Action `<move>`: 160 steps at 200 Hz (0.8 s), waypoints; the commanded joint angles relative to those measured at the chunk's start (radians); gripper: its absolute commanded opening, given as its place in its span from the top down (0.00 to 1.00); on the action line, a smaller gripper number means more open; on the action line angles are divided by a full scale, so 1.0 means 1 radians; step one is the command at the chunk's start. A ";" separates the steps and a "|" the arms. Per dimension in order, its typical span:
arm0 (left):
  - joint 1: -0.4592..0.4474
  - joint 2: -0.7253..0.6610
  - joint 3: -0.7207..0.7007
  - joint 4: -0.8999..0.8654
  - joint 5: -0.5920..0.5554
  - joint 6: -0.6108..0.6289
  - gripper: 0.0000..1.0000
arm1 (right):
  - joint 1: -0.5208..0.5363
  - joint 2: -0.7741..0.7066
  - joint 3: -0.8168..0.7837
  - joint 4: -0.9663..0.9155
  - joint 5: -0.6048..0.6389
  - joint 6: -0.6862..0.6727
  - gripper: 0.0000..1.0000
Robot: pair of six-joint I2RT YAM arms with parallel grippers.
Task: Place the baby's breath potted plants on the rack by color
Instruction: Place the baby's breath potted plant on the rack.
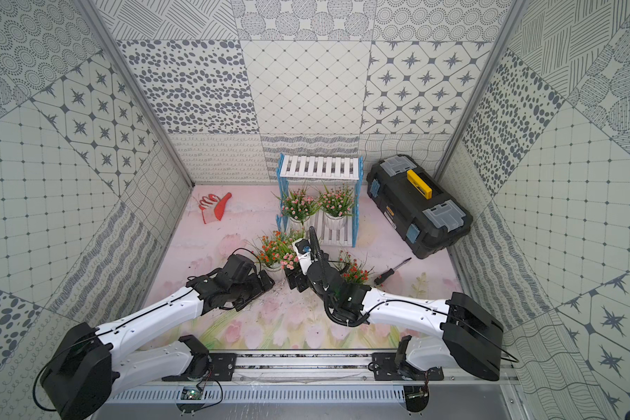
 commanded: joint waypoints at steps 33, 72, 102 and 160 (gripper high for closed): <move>-0.008 -0.051 -0.028 -0.045 -0.013 0.020 0.02 | -0.067 -0.007 0.093 0.028 0.030 -0.025 0.29; -0.009 -0.050 -0.031 -0.045 -0.014 0.035 0.02 | -0.119 0.049 0.136 0.030 0.015 -0.025 0.29; -0.009 -0.042 -0.030 -0.039 -0.012 0.038 0.02 | -0.168 0.103 0.170 0.039 -0.003 -0.023 0.29; -0.010 -0.037 -0.036 -0.022 -0.016 0.039 0.02 | -0.256 0.212 0.240 0.061 -0.050 0.004 0.29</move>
